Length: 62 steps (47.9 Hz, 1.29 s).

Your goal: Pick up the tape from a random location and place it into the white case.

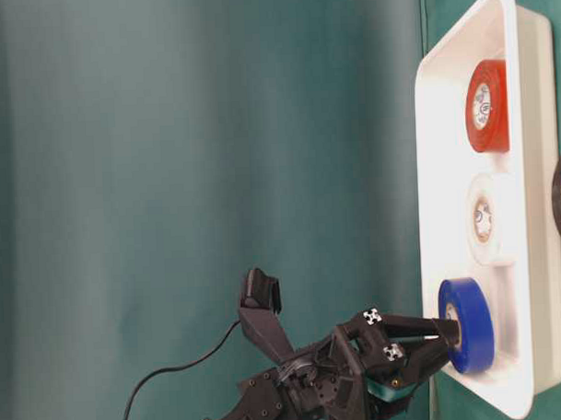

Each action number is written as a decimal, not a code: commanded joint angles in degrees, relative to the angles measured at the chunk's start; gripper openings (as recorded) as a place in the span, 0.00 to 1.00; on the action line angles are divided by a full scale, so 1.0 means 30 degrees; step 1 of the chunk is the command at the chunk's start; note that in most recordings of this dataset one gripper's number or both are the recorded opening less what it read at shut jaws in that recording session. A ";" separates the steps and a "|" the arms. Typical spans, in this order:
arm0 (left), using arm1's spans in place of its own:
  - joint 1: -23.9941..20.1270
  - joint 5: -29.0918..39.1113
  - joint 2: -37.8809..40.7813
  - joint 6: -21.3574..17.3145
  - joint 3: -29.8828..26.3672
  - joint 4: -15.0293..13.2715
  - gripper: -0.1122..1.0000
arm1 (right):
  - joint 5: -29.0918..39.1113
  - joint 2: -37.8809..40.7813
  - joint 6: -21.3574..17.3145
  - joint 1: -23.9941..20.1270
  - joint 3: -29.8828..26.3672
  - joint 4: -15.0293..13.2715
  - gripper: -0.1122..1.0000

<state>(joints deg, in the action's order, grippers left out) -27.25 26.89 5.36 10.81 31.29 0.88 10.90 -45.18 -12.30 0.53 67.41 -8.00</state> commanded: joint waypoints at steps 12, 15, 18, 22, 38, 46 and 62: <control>0.0410 -0.0059 -0.0322 -0.0557 -0.0469 -0.0117 0.31 | -0.0059 0.0117 0.0000 0.0029 -0.0469 -0.0029 0.88; 0.0469 -0.0059 -0.0293 -0.0557 -0.0557 -0.0117 0.36 | -0.0088 0.0088 0.0000 0.0029 -0.0469 -0.0059 0.88; 0.0498 -0.0029 -0.0293 -0.0557 -0.0645 -0.0117 0.51 | -0.0088 0.0117 0.0000 0.0029 -0.0469 -0.0029 0.88; 0.0469 -0.0059 -0.0322 -0.0557 -0.0645 -0.0146 0.74 | -0.0059 0.0088 0.0000 0.0029 -0.0469 -0.0029 0.88; 0.0469 -0.0029 -0.0586 -0.0557 -0.0645 -0.0146 0.91 | -0.0088 0.0088 0.0000 0.0029 -0.0469 -0.0029 0.88; 0.0498 0.0469 -0.1377 -0.0557 -0.0820 -0.0146 0.91 | -0.0059 0.0088 0.0000 0.0029 -0.0498 -0.0029 0.88; 0.0469 0.3662 -0.3457 -0.0674 -0.2607 -0.0059 0.91 | -0.0088 0.0117 0.0000 0.0029 -0.0498 -0.0029 0.88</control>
<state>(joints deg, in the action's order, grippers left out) -25.84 35.86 -2.29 8.96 26.37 0.53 10.99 -45.00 -12.30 0.53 67.41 -7.91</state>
